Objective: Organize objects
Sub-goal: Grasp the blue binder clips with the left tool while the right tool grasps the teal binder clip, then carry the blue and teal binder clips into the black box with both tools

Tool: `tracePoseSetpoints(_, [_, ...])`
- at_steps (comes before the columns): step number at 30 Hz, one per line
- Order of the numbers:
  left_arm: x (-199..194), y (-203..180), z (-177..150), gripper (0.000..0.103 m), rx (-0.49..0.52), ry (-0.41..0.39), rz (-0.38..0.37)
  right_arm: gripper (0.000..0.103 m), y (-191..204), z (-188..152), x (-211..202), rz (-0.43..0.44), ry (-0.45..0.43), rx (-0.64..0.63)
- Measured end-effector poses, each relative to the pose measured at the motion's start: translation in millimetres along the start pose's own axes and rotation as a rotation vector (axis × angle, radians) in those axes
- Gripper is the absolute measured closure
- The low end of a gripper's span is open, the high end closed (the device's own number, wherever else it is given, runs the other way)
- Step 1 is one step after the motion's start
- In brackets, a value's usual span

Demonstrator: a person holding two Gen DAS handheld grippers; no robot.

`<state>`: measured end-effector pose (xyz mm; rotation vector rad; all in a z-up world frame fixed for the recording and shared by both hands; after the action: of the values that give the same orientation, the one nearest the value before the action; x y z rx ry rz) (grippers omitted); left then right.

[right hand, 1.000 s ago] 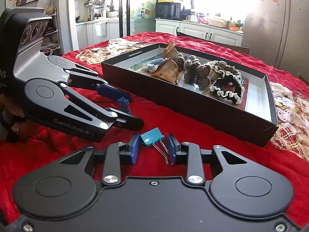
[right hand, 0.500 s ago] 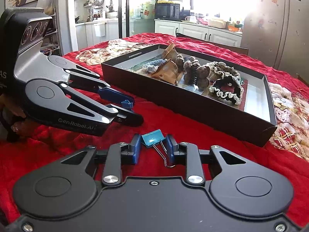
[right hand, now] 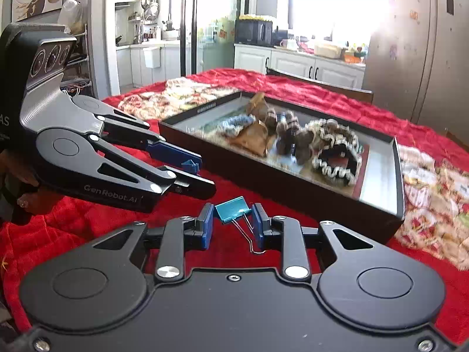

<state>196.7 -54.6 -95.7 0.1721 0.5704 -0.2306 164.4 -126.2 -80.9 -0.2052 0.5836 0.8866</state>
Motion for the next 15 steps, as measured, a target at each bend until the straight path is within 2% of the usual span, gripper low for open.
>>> tracePoseSetpoints(15, [-6.1, 32.9, 46.5, 0.065, -0.036, -0.07, 0.066, 0.076, -15.5, 54.0, -11.1, -0.046, -0.093, 0.0])
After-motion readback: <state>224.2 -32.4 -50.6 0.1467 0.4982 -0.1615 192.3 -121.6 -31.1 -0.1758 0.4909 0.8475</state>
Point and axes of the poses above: each gripper's, at about its wrist camera, not at the fingertips, and x roughly the way its jaws point, y to its left, z to its top, the point moved 10 cm from there along x, roughly the way its jaws point, and after that the axes turned 11 degrees about z, right-handed, at the moved point
